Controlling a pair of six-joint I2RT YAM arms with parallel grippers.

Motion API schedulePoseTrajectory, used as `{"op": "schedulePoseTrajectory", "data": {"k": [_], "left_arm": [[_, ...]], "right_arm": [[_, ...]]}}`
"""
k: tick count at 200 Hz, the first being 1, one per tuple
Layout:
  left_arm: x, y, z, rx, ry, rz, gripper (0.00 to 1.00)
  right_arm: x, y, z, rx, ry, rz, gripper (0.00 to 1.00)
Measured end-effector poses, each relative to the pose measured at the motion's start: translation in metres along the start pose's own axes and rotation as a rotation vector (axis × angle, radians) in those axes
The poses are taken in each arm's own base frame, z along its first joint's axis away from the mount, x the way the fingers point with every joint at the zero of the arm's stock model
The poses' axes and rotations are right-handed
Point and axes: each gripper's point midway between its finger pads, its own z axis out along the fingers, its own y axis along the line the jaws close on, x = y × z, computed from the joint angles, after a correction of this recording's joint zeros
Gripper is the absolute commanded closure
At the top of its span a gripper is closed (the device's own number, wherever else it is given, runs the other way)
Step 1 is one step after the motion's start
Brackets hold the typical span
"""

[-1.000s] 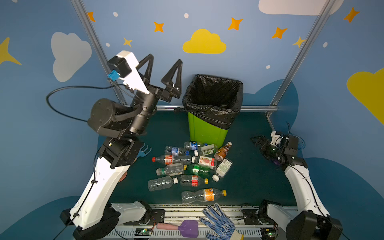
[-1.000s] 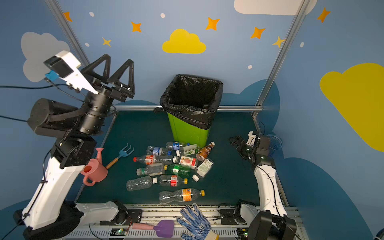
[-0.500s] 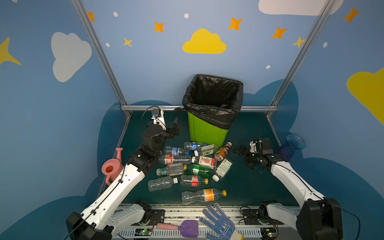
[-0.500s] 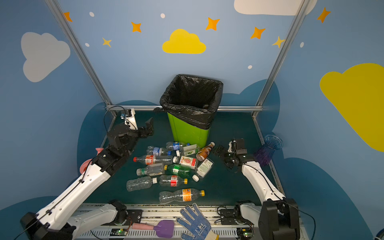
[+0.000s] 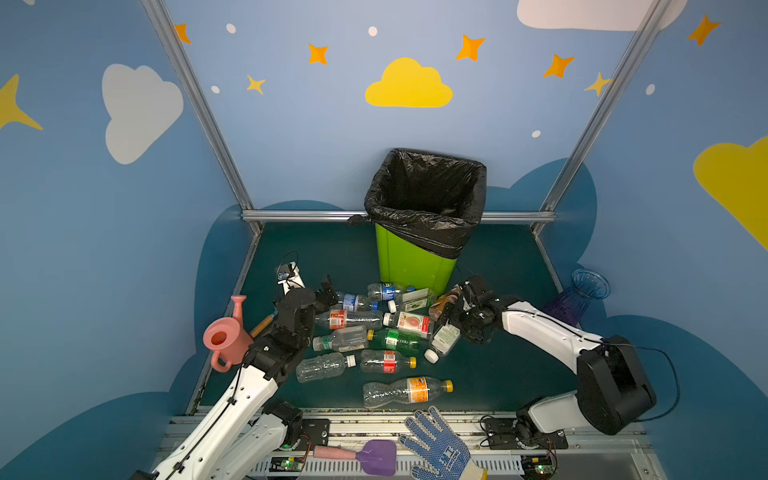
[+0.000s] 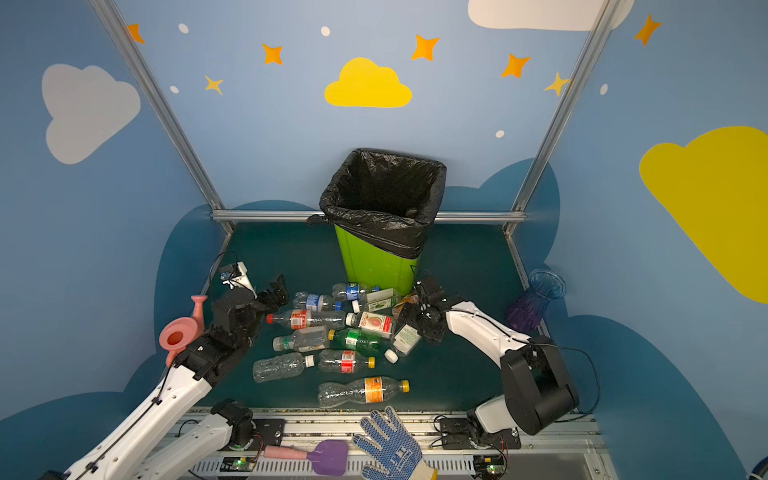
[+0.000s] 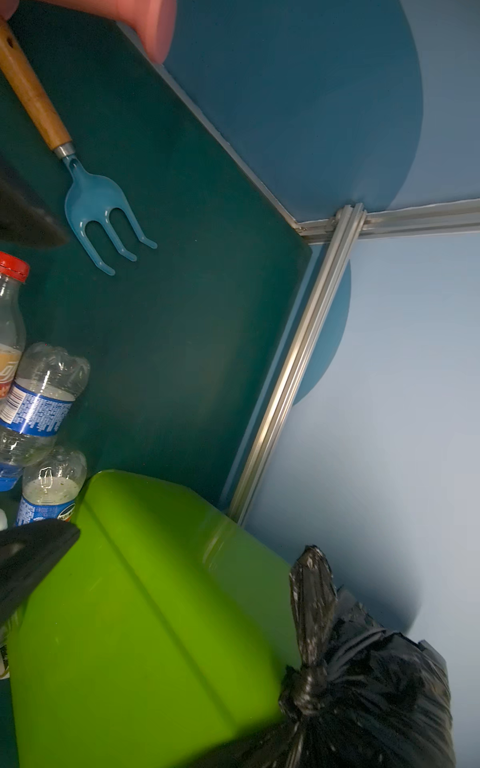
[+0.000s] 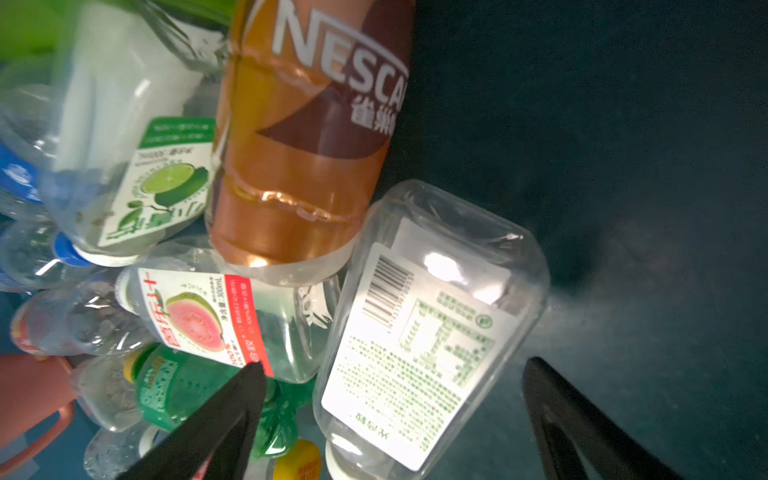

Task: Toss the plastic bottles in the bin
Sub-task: 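Grasp the clear square bottle with the right gripper while left arm lowers, then lift the clear square bottle off the pile with the right gripper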

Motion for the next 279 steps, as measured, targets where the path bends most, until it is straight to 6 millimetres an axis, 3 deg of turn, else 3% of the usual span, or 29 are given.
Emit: {"op": "schedulePoseTrajectory", "data": {"k": [54,93,167,191,222,252,279], "left_arm": [[0.005,0.010,-0.007,-0.011,-0.001,-0.040,0.00],[0.005,0.013,-0.009,-0.016,0.000,-0.041,0.00],[0.005,0.015,-0.008,-0.021,0.001,-0.042,0.00],[0.005,0.015,-0.009,-0.022,-0.001,-0.045,0.00],[0.003,0.018,-0.011,-0.026,-0.005,-0.049,0.00],[0.004,0.020,-0.010,-0.035,-0.003,-0.053,0.00],[0.011,0.024,-0.008,-0.047,0.010,-0.057,0.00]], "right_arm": [[0.002,-0.010,0.021,0.095,0.046,-0.005,0.22],[0.003,-0.012,0.024,0.105,0.055,-0.011,0.29],[0.006,-0.016,0.037,0.135,0.092,-0.048,0.19],[0.005,-0.017,0.037,0.141,0.089,-0.057,0.26],[0.004,-0.017,0.035,0.137,0.084,-0.058,0.45],[0.007,-0.023,0.031,0.146,0.070,-0.057,0.45],[0.003,-0.031,0.011,0.145,0.030,-0.046,0.45]]}}
